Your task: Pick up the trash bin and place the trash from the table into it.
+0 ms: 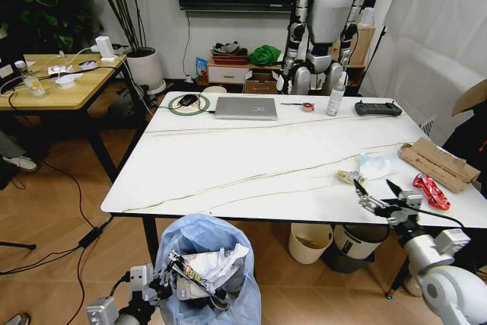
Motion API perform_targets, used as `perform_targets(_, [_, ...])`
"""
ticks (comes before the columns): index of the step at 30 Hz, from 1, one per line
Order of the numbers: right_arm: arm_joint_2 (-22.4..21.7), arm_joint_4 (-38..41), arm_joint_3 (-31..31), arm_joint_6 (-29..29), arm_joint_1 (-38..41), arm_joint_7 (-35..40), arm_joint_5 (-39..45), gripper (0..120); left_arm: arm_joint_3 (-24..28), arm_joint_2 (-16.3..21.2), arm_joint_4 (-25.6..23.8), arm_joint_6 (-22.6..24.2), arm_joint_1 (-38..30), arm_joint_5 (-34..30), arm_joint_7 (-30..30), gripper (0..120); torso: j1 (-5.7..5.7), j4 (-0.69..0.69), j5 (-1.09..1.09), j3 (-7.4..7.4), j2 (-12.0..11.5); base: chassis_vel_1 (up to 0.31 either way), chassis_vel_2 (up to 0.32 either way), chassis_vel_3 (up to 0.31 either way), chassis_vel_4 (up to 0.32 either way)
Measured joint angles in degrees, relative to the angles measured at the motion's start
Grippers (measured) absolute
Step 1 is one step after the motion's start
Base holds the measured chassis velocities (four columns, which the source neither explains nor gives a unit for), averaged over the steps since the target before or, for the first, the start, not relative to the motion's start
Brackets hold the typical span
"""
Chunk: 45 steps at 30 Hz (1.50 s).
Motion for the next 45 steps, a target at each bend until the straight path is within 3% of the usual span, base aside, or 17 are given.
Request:
perform_targets(6, [3.5, 2.2, 3.2, 2.4, -7.4, 0.3, -2.2, 100, 0.9, 0.2, 0.1, -0.1, -1.0, 0.1, 0.0, 0, 0.0, -0.02, -0.03, 0.0, 0.0, 0.0, 0.0, 0.0, 0.0])
perform_targets(16, [10.9, 1.0, 4.7, 3.9, -8.7, -1.2, -3.6, 100, 2.5, 1.8, 0.9, -0.1, -2.7, -0.7, -0.1, 0, 0.0, -0.02, -0.02, 0.0, 0.0, 0.0, 0.0, 0.0, 0.0])
perform_targets(30, [11.1, -0.3, 4.7, 4.2, -6.5, -1.8, -2.4, 100, 2.3, 1.8, 1.1, 0.1, -2.7, -1.5, -0.3, 0, 0.0, 0.0, 0.0, 0.01, 0.0, -0.029, -0.032, 0.032, 0.039])
perform_targets(45, [10.7, -1.2, 4.6, 4.8, -6.1, -2.4, -2.5, 100, 4.4, 2.6, 0.5, 0.3, -1.1, -1.1, -0.6, 0, 0.01, -0.02, -0.03, 0.0, 0.0, -0.158, -0.157, 0.146, 0.145])
